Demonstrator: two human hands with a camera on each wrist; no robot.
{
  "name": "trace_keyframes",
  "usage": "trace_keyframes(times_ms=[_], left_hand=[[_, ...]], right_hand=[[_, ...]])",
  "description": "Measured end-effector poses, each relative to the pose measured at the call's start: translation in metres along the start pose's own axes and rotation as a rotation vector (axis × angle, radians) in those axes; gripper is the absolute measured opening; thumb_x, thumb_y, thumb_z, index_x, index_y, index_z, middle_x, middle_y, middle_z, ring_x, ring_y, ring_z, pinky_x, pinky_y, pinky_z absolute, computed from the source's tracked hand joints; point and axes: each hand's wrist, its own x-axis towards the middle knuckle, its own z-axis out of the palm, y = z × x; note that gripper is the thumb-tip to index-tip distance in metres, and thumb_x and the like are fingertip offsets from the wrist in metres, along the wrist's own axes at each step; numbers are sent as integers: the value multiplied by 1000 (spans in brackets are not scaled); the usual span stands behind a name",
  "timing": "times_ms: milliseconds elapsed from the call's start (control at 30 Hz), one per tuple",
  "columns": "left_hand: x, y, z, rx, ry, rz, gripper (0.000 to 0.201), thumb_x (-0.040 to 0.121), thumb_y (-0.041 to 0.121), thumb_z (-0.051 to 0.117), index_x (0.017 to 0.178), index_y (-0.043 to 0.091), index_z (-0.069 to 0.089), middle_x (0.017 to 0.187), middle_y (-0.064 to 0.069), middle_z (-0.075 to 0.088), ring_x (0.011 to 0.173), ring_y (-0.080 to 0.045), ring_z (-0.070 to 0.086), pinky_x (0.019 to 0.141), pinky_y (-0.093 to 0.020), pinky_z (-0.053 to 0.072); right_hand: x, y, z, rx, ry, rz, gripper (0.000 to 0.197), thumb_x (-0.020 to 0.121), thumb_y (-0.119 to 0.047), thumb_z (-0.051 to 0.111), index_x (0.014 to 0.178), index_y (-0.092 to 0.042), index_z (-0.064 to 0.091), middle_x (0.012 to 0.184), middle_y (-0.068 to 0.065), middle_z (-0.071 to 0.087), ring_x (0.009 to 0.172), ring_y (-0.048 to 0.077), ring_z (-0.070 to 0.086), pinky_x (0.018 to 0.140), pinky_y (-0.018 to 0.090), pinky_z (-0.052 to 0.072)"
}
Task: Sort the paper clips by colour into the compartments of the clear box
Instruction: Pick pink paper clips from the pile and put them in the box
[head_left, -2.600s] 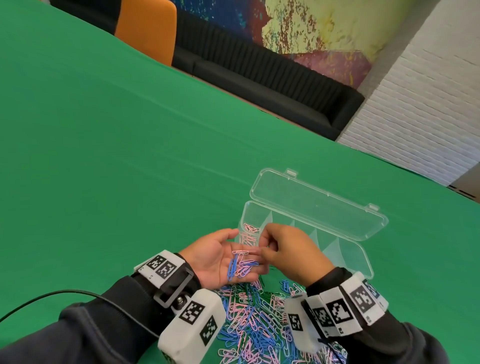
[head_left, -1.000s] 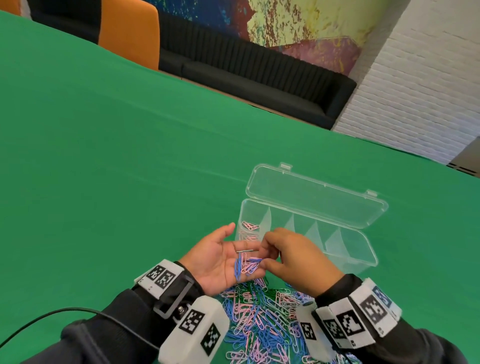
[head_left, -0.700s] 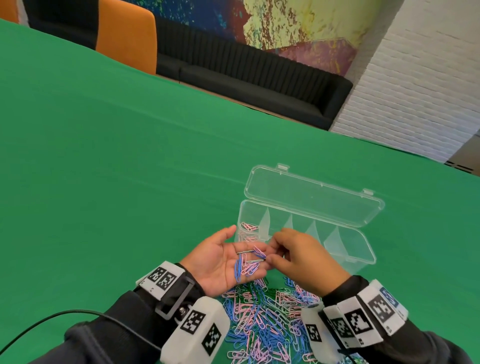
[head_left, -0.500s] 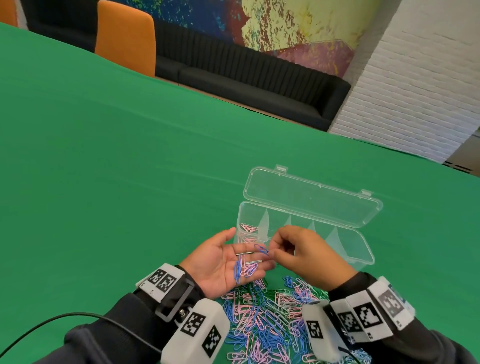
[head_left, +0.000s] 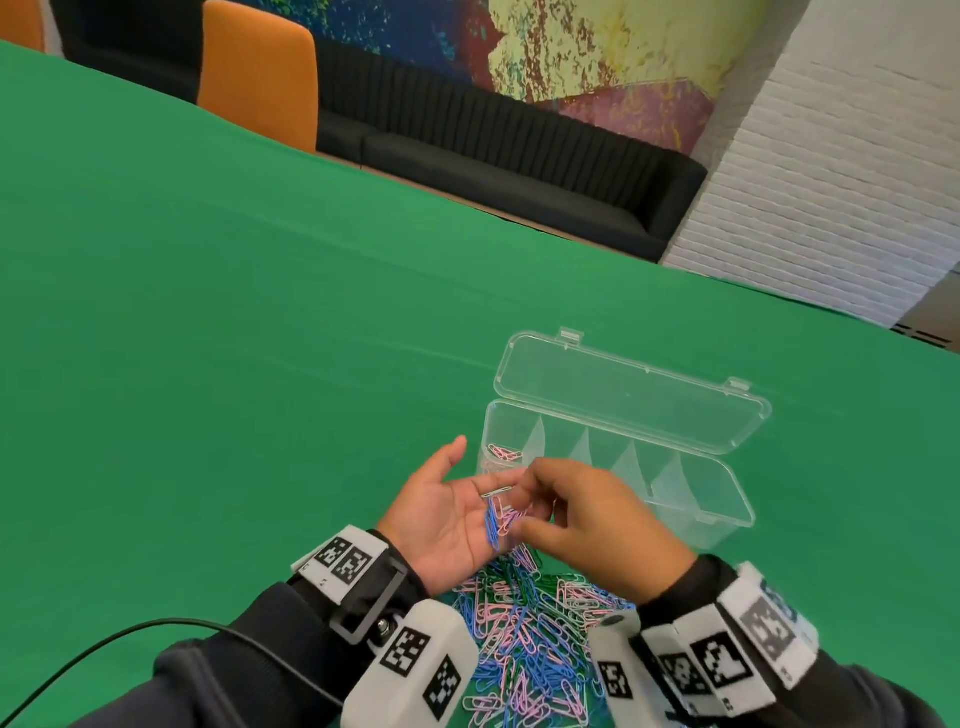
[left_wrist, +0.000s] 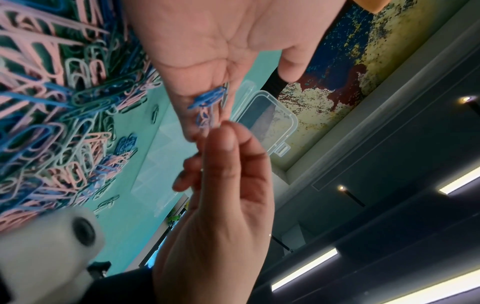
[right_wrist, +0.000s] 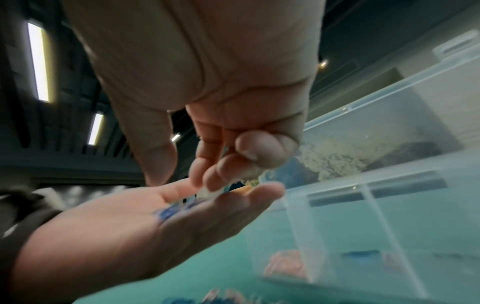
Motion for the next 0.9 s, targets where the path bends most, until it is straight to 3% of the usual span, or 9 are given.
trace_keyframes(times_ms=[67,133,200,300,433,533,700,767,900], left_hand=[[0,-5,1,-9,28,34,68,86,51,41,114,-9,56,91,-23,62,70,-32,63,58,-32,52],[-1,-9,2,-13,49,64,73,78,51,47,122,-7,52,108,-24,56,75,-29,59,69,-36,45],[-1,-13,3,-37,67,96,76,75,50,47,126,-6,50,118,-24,49,66,-26,61,73,-38,41],[-3,-17,7,-91,69,122,71,84,49,43,127,-7,48,110,-26,57,54,-25,63,60,-32,51],[-3,-22,8,-109,44,153,77,76,46,48,131,-7,45,94,-25,59,81,-30,58,78,-40,49],[-3,-22,8,-136,18,158,75,75,46,48,128,-8,47,101,-28,60,88,-34,60,76,-40,56],[-2,-22,8,-145,19,167,73,77,45,46,126,-9,47,112,-29,62,88,-33,64,67,-37,57],[-1,-22,8,-132,27,167,73,76,45,47,126,-8,47,118,-27,60,91,-33,61,70,-37,55],[-1,-22,7,-124,45,152,63,84,46,45,115,-8,53,107,-28,63,85,-35,66,71,-39,56]], right_hand=[[-5,-10,13,-3,43,12,16,79,-32,66,80,-29,51,74,-8,56,63,2,49,61,18,39],[-8,-14,23,-45,76,39,17,79,-36,64,80,-28,48,79,-10,54,70,7,50,66,22,40],[-10,-15,27,-101,88,62,16,81,-36,61,83,-27,49,83,-10,50,75,10,50,68,24,39],[-9,-13,29,-129,80,88,12,83,-32,58,83,-25,48,84,-9,48,76,11,46,66,24,34],[-4,-6,30,-102,100,103,9,82,-24,55,76,-24,48,77,-7,50,70,11,45,61,22,34],[0,-2,28,44,99,127,14,82,-19,56,70,-23,51,66,-6,56,59,7,46,56,17,34],[0,-1,14,570,62,200,19,88,-5,58,70,-11,57,57,-3,57,40,-2,42,46,12,35],[0,1,6,716,41,247,21,89,-3,57,69,-11,55,50,-8,56,35,-1,39,38,11,30],[6,11,-10,777,64,305,20,90,-7,57,70,-11,54,49,-5,51,39,7,34,37,17,26]])
